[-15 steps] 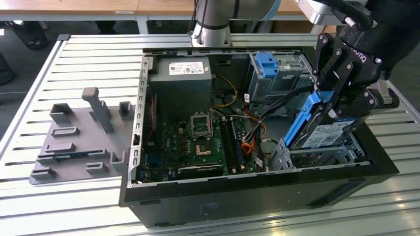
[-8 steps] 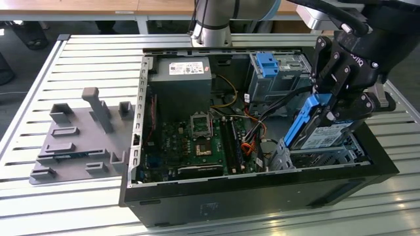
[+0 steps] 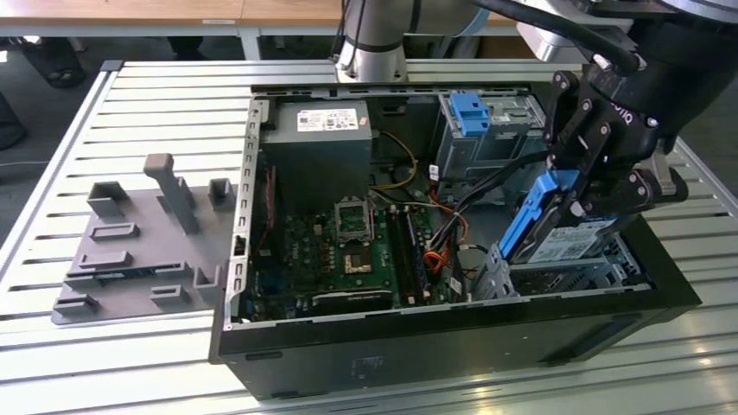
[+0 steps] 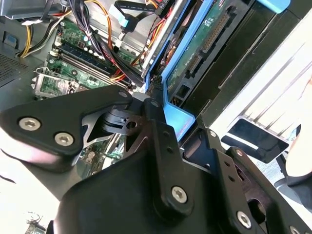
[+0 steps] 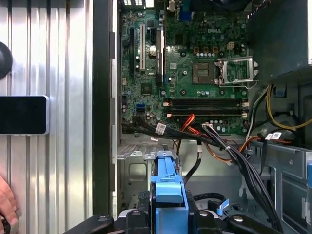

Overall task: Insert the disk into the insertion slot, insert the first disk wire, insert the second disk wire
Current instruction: 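Insert the disk into the insertion slot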

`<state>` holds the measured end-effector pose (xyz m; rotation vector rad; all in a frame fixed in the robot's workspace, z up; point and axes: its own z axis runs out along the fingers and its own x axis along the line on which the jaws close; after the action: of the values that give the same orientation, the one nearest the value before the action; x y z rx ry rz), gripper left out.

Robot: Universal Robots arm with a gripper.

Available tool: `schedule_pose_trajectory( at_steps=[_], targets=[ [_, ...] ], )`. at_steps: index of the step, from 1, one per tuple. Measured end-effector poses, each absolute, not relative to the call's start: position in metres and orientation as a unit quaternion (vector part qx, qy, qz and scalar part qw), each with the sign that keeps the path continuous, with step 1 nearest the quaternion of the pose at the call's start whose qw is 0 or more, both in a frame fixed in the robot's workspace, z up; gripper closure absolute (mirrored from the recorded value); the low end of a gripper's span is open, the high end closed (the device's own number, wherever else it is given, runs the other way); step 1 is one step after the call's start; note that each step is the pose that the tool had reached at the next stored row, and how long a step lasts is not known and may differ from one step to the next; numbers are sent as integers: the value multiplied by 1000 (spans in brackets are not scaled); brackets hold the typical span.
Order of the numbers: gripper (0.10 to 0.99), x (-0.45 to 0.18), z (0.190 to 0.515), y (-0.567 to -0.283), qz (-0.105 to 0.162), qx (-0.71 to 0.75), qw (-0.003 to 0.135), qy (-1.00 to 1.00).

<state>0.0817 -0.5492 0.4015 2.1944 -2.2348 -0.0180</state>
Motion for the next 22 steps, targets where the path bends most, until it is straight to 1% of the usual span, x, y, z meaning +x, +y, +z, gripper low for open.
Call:
schedule_pose_trajectory(
  at_steps=[22],
  targets=[
    [722, 82, 386, -549, -8, 701, 7, -713]
  ],
)
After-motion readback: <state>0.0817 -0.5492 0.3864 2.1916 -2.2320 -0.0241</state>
